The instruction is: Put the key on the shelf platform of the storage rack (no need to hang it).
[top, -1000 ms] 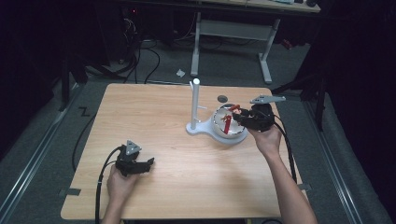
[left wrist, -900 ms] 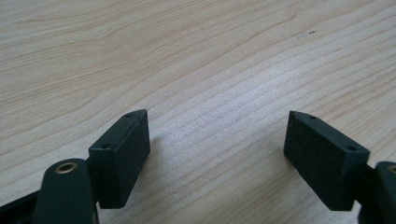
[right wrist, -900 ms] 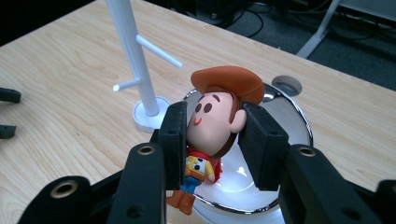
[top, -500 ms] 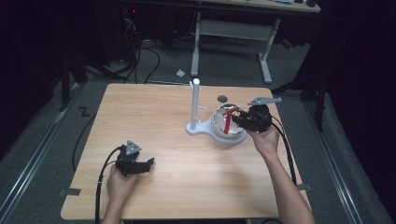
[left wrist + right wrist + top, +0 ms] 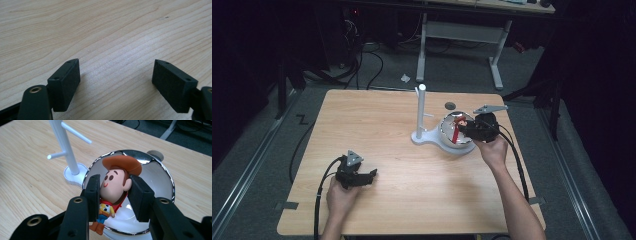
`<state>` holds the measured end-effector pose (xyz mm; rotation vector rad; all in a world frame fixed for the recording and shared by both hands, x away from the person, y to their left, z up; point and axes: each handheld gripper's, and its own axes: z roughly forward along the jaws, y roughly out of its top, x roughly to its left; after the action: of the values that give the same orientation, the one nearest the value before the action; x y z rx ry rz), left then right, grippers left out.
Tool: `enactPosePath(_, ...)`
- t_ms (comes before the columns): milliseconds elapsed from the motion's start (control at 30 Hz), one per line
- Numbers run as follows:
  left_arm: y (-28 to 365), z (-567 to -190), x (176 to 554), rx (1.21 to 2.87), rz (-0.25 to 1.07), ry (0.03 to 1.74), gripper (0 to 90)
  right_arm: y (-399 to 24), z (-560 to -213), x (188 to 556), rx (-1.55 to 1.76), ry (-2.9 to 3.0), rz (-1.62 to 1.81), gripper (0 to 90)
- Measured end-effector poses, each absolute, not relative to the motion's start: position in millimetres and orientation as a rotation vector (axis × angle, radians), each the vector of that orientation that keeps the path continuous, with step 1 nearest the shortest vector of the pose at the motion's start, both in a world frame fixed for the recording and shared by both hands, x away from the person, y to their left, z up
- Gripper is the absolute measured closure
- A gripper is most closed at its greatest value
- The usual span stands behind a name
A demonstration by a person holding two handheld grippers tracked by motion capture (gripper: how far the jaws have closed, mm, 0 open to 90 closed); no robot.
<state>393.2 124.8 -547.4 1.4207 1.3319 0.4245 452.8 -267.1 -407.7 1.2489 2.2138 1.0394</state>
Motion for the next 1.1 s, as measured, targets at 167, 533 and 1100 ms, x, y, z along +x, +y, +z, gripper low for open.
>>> enactPosePath(167,124.8,-547.4,393.2,1.421,0.425,1.332,22.9,-265.3,-412.8,455.8,1.248,2.223,1.013,63.4)
enactPosePath(533,124.9,-547.4,393.2,1.422,0.425,1.332,22.9,-267.9,-428.2,462.0,1.304,2.203,0.978,63.4)
enactPosePath(1100,124.8,-547.4,393.2,1.421,0.425,1.332,22.9,-269.0,-449.8,478.8,1.391,2.192,0.961,63.3)
